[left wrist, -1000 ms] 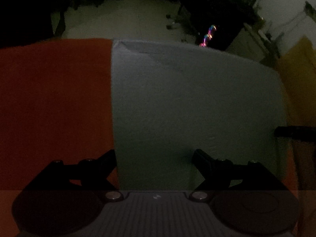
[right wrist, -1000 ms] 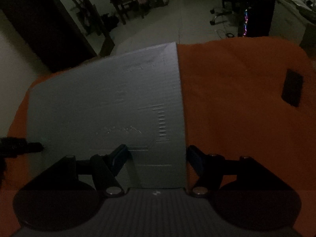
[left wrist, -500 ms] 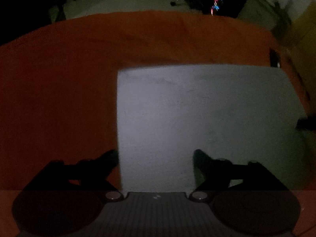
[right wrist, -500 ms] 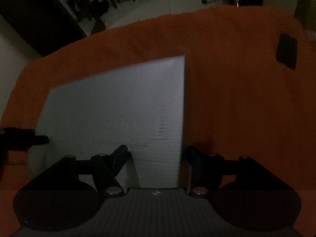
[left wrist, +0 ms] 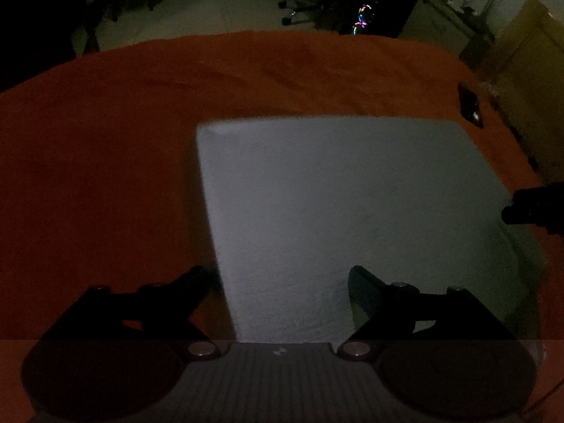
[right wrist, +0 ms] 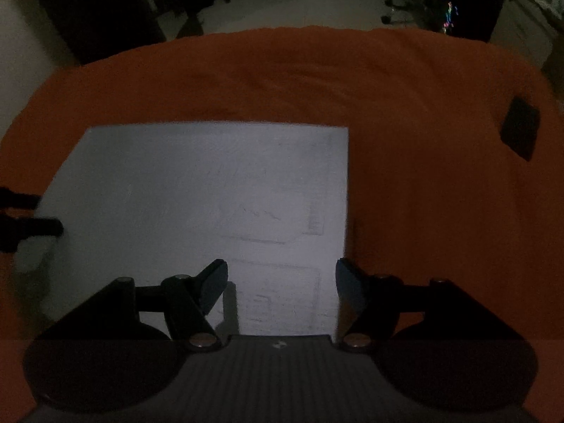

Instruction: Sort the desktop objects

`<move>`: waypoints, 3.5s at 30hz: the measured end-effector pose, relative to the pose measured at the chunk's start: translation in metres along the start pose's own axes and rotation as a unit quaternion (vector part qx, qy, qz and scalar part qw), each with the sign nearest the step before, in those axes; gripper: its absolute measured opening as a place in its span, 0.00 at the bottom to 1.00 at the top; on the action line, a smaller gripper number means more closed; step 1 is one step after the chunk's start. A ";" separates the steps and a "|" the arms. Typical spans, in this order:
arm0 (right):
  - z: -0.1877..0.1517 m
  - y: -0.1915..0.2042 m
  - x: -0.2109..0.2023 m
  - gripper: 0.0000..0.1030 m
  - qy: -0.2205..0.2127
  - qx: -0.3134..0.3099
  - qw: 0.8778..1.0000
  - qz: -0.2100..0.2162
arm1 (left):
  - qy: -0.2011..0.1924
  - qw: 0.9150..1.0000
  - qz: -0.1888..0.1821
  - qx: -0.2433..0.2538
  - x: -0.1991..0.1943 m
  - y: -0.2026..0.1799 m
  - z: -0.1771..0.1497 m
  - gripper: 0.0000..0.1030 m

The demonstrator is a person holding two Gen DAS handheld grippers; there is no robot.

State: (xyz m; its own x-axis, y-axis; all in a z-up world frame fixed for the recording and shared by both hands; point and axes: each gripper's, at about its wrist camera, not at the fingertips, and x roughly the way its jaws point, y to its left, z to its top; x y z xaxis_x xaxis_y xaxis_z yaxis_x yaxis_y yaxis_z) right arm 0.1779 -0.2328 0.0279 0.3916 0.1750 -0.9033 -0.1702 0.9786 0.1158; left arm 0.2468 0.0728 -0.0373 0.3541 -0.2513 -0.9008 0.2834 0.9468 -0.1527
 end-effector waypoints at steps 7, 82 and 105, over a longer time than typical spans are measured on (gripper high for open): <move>-0.011 -0.014 0.011 0.71 0.018 0.052 0.998 0.042 | 0.003 0.999 -0.027 -0.024 -0.006 0.003 -0.021 0.82; -0.068 -0.051 0.029 0.86 0.073 0.043 0.996 0.032 | 0.023 0.999 -0.017 0.016 -0.024 -0.043 -0.126 0.91; -0.072 -0.031 -0.022 0.90 -0.052 0.119 0.992 -0.008 | -0.080 0.995 -0.036 -0.052 -0.119 -0.052 -0.122 0.99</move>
State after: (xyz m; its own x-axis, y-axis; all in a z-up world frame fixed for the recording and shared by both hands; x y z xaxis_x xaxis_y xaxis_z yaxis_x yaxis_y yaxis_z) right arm 0.1091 -0.2752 0.0143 0.4856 0.1569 -0.8600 0.0501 0.9772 0.2065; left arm 0.0810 0.0784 0.0286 0.4763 -0.3408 -0.8106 0.2224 0.9386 -0.2639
